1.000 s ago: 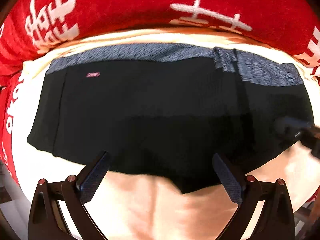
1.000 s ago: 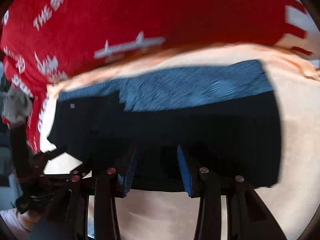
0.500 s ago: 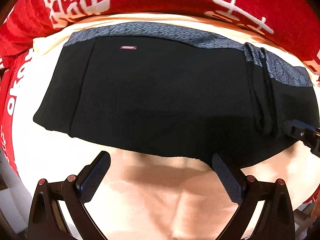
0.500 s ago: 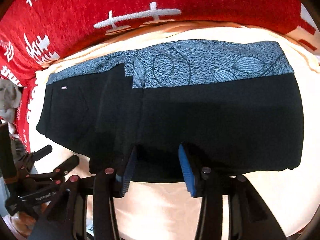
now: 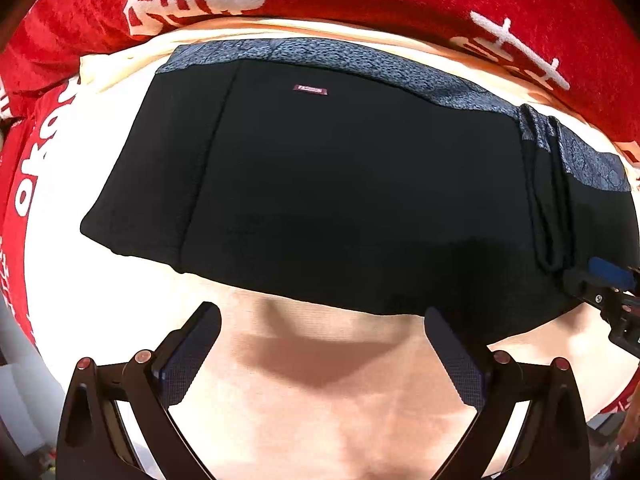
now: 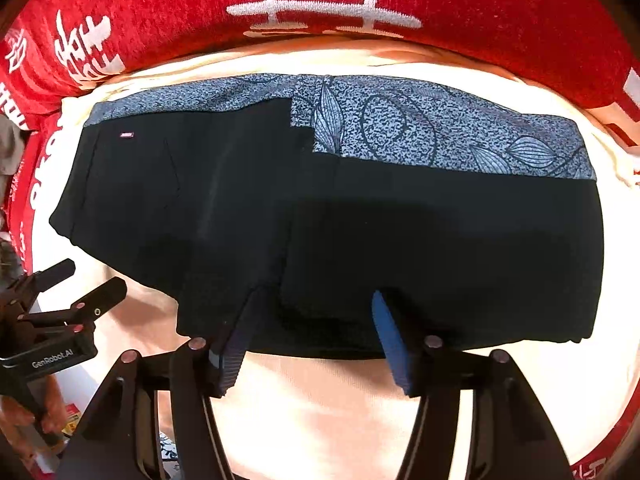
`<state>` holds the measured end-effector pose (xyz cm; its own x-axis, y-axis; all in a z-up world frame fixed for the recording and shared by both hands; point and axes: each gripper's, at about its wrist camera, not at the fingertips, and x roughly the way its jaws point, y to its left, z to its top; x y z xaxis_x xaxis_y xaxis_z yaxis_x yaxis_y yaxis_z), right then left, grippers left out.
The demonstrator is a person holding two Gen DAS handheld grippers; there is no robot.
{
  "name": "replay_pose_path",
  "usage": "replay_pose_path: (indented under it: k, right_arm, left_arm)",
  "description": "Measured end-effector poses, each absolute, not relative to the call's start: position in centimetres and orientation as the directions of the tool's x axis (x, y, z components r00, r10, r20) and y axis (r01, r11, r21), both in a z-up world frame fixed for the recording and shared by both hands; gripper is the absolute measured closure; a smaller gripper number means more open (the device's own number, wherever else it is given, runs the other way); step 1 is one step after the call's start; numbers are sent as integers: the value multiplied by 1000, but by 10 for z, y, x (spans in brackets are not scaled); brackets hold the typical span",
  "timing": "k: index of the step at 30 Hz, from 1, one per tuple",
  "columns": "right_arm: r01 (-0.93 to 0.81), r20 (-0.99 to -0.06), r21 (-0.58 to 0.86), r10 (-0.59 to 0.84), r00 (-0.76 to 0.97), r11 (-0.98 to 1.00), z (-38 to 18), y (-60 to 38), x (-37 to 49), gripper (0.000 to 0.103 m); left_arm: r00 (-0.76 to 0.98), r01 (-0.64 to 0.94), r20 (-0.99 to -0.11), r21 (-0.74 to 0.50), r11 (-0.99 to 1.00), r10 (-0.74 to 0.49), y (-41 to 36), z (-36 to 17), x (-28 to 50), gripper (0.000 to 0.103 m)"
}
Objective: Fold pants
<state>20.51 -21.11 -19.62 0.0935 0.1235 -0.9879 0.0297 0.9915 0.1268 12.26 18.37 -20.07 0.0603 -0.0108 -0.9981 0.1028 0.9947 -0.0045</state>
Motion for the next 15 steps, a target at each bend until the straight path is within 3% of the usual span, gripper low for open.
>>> replay_pose_path:
  k: [15]
  right_arm:
    - [10, -986, 150, 149, 78, 989, -190, -171, 209, 40]
  left_arm:
    - [54, 51, -997, -55, 997, -58, 208, -232, 136, 1]
